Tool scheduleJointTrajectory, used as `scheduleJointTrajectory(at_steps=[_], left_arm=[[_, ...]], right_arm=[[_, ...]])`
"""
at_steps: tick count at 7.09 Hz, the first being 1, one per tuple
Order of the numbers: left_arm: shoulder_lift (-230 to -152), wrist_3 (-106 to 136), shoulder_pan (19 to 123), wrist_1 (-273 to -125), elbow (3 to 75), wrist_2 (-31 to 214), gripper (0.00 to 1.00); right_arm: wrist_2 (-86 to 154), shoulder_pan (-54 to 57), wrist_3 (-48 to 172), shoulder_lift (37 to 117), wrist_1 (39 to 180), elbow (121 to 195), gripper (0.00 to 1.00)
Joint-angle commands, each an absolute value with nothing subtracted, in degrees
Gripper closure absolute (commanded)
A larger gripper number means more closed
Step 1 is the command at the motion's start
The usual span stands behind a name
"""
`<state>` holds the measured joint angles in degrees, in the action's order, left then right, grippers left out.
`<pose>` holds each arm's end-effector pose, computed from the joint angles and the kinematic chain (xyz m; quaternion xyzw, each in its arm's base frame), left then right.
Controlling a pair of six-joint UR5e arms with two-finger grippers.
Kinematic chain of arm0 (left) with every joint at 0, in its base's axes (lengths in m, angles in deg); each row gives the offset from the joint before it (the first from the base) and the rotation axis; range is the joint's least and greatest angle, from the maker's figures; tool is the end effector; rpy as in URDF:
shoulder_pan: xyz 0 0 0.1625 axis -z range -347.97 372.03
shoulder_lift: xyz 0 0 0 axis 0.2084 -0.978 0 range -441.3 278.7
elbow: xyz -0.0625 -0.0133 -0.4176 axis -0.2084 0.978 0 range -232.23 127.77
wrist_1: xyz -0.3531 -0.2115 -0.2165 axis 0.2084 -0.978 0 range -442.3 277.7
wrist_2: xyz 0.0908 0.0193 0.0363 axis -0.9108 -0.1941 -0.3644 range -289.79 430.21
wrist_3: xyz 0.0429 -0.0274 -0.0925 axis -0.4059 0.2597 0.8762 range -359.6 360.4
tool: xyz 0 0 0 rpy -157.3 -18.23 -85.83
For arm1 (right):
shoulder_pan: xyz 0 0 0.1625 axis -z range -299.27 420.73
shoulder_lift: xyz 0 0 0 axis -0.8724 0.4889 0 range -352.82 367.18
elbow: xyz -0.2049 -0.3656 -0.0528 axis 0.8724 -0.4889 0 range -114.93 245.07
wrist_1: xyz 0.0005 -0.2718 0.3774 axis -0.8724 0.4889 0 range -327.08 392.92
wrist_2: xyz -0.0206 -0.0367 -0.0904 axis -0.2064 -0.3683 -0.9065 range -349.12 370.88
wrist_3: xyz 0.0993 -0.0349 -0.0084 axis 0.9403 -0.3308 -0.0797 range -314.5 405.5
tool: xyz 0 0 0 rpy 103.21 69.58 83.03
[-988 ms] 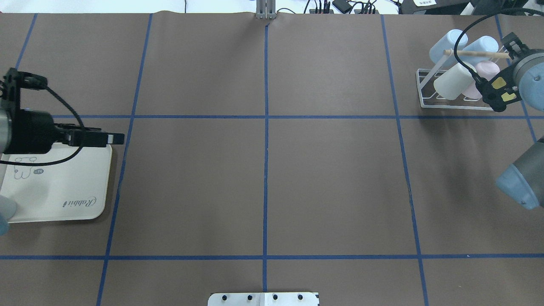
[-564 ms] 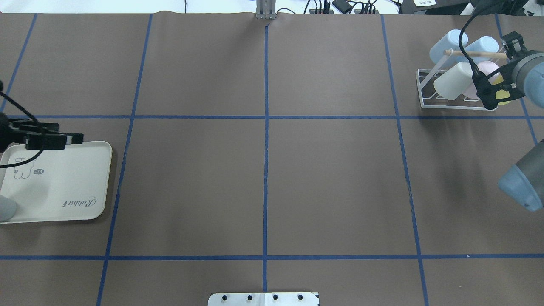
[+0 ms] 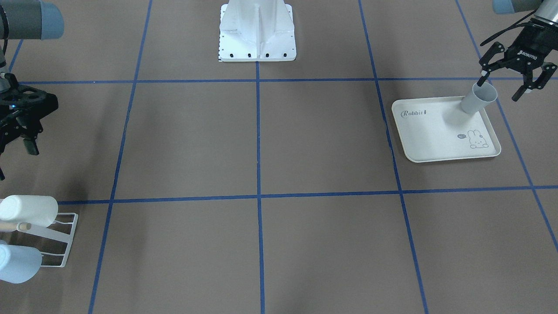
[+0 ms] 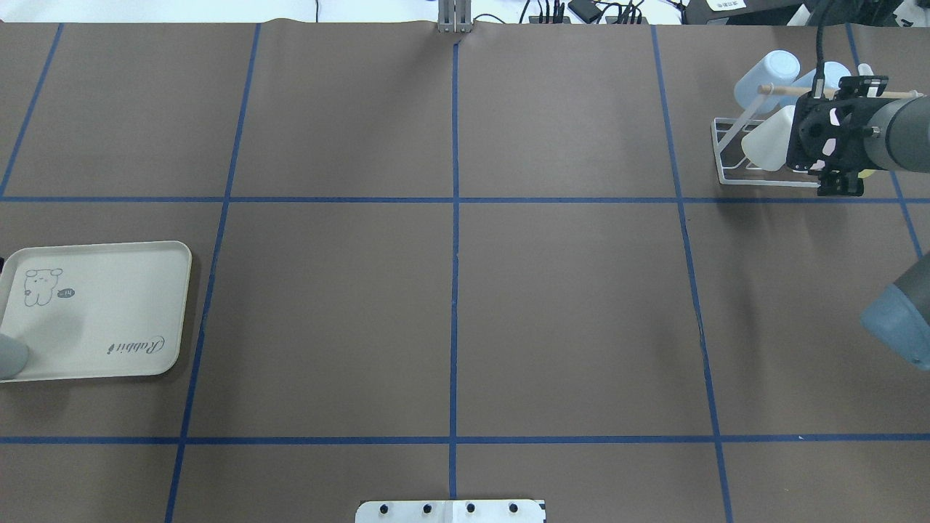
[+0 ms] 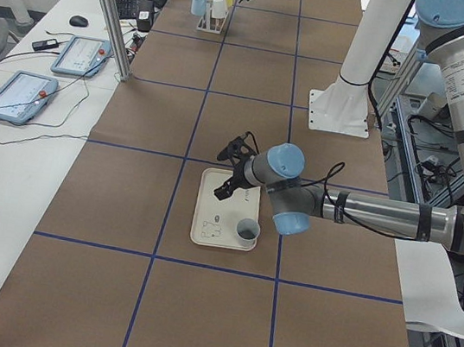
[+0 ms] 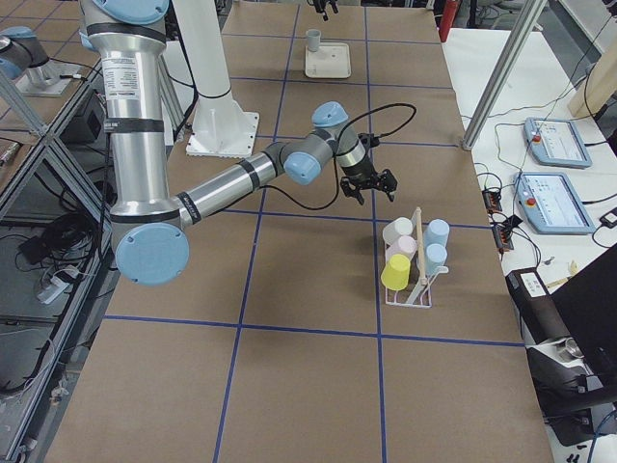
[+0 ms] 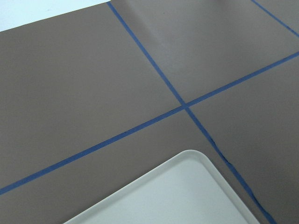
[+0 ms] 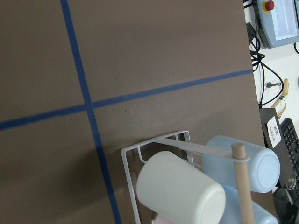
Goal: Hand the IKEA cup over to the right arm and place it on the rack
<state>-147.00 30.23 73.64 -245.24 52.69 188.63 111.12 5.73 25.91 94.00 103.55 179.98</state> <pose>0.1139 -0.3855 0.5722 0.3445 0.4307 0.1189 0.8256 -0.2276 -0.5248 0.3712 0.3862 -0.1346 -0.4500 0.7939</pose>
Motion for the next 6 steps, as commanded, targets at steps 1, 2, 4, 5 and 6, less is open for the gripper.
scheduleJointTrajectory(at_steps=[1, 2, 4, 5, 6], left_arm=[[-143.03, 29.93, 73.64, -250.7, 48.84, 188.34, 0.0], [-141.0, 29.93, 73.38, -252.18, 48.23, 187.9, 0.0], [-141.85, 30.19, 72.85, -258.93, 39.82, 184.39, 0.0], [-142.12, 30.45, 72.76, -258.96, 39.35, 184.38, 0.0], [-142.99, 30.8, 72.07, -258.87, 38.91, 184.47, 0.0]], right_arm=[[121.4, 5.89, 46.63, 93.32, 103.23, 183.97, 0.0], [126.76, 5.89, 49.95, 93.31, 101.66, 183.9, 0.0], [128.13, 6.41, 49.98, 93.4, 101.56, 183.46, 0.0], [128.13, 6.59, 49.98, 93.4, 101.47, 183.46, 0.0], [128.13, 6.77, 49.98, 93.49, 101.47, 183.46, 0.0]])
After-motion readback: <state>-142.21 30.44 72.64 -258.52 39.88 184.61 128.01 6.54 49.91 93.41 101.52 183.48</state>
